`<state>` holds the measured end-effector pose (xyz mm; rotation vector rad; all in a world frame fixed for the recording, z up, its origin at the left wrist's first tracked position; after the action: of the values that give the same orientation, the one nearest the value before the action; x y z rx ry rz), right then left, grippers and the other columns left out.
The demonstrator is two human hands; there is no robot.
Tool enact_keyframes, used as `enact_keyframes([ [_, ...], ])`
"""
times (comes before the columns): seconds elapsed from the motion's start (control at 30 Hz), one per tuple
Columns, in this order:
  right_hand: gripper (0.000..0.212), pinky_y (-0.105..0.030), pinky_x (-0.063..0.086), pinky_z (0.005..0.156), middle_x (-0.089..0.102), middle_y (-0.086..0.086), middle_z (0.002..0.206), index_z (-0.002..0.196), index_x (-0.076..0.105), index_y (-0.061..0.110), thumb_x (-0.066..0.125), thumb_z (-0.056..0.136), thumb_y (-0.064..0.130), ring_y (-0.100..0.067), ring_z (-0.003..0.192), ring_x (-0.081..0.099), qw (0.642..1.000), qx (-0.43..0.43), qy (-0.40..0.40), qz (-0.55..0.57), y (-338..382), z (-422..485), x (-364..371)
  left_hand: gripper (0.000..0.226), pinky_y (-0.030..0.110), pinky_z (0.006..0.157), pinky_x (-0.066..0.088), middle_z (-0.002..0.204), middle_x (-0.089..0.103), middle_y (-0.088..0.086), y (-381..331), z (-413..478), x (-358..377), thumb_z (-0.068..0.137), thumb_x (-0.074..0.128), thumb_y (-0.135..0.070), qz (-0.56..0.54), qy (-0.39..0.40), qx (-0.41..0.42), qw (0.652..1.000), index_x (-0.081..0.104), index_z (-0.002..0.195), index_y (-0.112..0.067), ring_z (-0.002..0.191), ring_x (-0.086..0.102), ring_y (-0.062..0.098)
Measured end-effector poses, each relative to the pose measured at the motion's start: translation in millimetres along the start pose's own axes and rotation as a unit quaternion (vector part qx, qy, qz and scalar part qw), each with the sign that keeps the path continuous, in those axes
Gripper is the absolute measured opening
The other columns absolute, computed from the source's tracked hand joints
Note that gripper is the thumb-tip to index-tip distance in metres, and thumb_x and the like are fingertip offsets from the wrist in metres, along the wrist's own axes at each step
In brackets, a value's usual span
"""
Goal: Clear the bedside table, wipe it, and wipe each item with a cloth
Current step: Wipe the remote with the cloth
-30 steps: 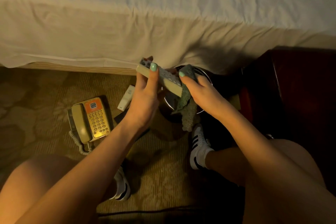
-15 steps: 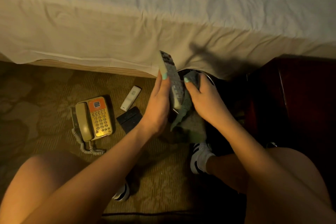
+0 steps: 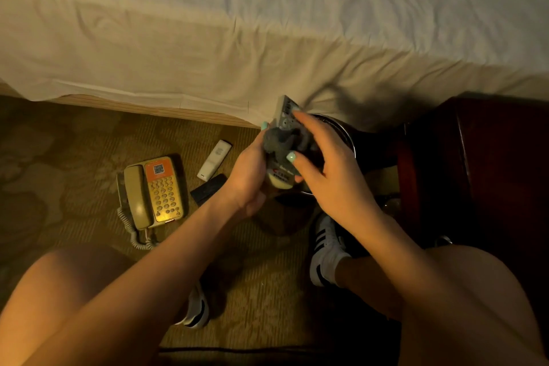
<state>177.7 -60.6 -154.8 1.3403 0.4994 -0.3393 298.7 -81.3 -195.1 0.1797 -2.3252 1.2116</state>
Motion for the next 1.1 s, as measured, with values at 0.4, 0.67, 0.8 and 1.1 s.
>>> enact_keyframes([
  [0.4,0.028,-0.021,0.038,0.043,0.059,-0.006,0.065,0.086,0.054,0.0,0.047,0.094,0.025,-0.017,0.051,0.059,0.954,-0.089,-0.186,-0.216,6,4,3,0.057,0.028,0.055,0.05,0.072,0.065,0.01,2,-10,18,0.103,0.018,-0.047,0.1,0.061,0.018,0.993,0.06,0.098,-0.009,0.06,0.06,0.02],
  [0.67,0.027,-0.025,0.032,0.046,0.059,-0.01,0.061,0.085,0.054,0.001,0.047,0.095,0.025,-0.03,0.052,0.06,0.923,-0.011,-0.293,-0.248,-14,18,-31,0.037,0.032,0.059,0.055,0.094,0.061,0.011,6,-11,23,0.101,0.025,-0.044,0.123,0.168,0.022,0.978,0.046,0.132,-0.037,0.065,0.062,0.021],
  [0.8,0.029,-0.032,0.034,0.053,0.063,-0.018,0.072,0.089,0.054,-0.002,0.048,0.097,0.025,-0.036,0.067,0.062,0.915,0.064,-0.319,-0.239,-32,23,-41,0.041,0.031,0.058,0.055,0.103,0.065,0.013,1,-10,18,0.096,0.037,-0.046,0.175,0.163,0.028,0.97,0.04,0.136,-0.043,0.068,0.063,0.022],
  [1.1,0.012,-0.013,0.042,0.063,0.053,0.013,0.07,0.082,0.054,0.016,0.06,0.092,0.015,0.005,0.066,0.049,0.964,0.063,-0.248,0.071,-23,21,-60,0.063,0.032,0.091,0.048,0.124,0.064,0.005,-19,-1,-15,0.086,0.064,-0.05,0.61,-0.054,0.262,0.746,0.052,0.135,-0.014,0.113,0.06,0.019],
])
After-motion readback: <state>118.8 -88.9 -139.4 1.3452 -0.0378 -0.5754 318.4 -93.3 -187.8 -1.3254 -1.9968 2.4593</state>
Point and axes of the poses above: each hand's wrist, its own z-axis towards the middle knuckle, its own x-axis out of the palm, y = z × x, the point moved 3 cm from there along z, towards the middle knuckle
